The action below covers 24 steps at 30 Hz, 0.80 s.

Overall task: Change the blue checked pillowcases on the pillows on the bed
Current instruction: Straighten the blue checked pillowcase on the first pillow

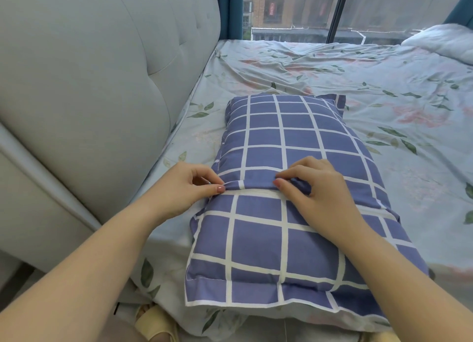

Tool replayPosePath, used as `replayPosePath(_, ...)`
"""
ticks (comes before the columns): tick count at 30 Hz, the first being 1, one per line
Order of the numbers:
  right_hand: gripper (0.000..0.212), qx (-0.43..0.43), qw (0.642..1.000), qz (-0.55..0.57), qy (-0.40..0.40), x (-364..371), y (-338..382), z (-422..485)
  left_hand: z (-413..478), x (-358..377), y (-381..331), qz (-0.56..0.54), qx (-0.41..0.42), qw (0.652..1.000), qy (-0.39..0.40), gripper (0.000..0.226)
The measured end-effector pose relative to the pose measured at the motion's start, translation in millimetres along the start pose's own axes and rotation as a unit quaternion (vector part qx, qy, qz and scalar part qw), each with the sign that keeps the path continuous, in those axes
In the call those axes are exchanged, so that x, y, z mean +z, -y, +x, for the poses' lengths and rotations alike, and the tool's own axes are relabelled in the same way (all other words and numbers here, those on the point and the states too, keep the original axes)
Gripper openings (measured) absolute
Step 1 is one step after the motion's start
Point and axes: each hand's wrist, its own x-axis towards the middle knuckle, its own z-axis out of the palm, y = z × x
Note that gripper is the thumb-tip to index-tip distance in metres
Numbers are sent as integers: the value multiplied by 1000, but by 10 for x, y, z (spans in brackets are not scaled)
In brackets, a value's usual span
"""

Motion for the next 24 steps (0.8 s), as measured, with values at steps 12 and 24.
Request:
replayPosePath(12,13,66,993,43,86,25,-88,123,194,-17,52,-103,-24,993,42,12)
replayPosePath(24,16,105,987,104,66,47,-210,141,378,104,113,-275,-136,950,65,9)
